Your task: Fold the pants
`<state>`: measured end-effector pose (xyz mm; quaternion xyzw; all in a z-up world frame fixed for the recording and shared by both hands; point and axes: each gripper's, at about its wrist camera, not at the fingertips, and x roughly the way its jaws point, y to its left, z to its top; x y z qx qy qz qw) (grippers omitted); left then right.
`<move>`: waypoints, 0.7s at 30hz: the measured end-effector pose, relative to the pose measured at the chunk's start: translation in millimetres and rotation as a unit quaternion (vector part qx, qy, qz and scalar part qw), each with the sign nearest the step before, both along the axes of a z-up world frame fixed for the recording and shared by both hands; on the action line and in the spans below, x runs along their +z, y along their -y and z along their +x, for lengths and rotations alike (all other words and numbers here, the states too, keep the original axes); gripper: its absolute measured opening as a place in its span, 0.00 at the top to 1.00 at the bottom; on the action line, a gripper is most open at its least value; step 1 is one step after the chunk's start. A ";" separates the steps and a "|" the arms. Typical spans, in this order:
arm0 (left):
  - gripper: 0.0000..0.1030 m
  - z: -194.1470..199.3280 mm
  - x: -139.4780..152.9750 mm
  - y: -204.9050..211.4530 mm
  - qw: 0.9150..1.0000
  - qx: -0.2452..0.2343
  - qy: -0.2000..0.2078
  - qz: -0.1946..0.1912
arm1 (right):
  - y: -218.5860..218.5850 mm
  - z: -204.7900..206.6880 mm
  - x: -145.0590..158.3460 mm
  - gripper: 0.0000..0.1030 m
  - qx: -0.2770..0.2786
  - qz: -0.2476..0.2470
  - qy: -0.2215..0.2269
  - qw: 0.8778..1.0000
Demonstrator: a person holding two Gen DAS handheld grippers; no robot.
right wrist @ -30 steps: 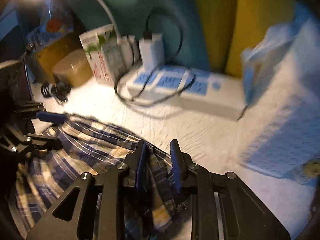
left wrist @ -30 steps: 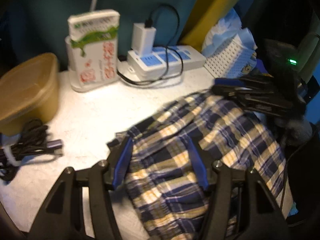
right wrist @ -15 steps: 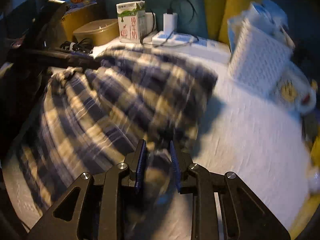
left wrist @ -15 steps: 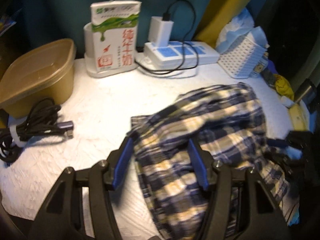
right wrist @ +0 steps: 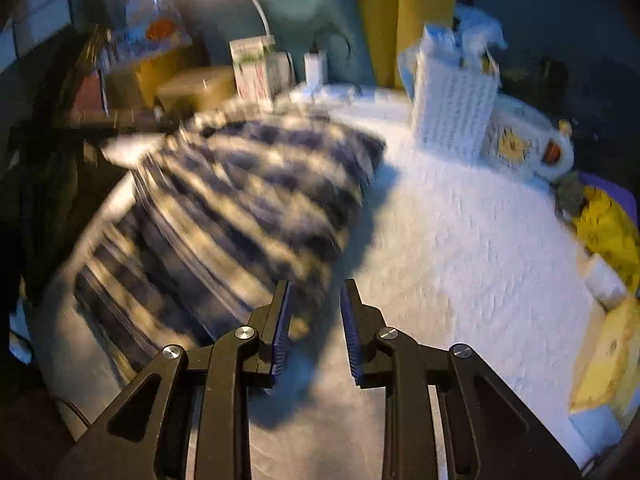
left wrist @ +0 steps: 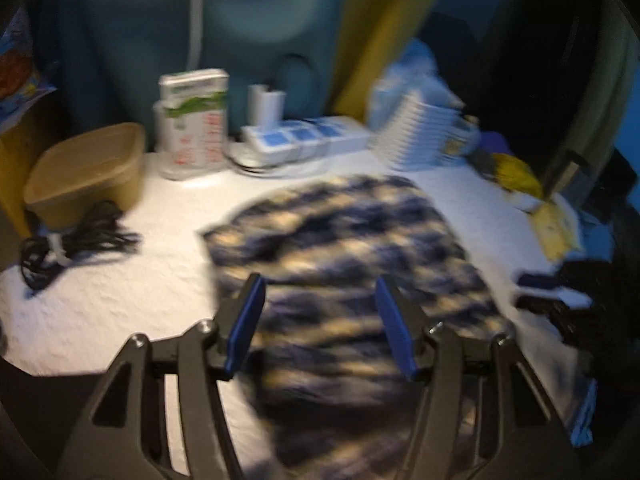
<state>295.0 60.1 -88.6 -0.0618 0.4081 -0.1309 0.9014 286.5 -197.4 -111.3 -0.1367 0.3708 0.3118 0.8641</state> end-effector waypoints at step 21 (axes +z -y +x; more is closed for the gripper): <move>0.43 -89.6 -31.3 -6.4 0.997 0.062 -0.034 0.032 | 13.9 -39.7 -37.7 0.72 -0.010 -0.031 -0.034 0.999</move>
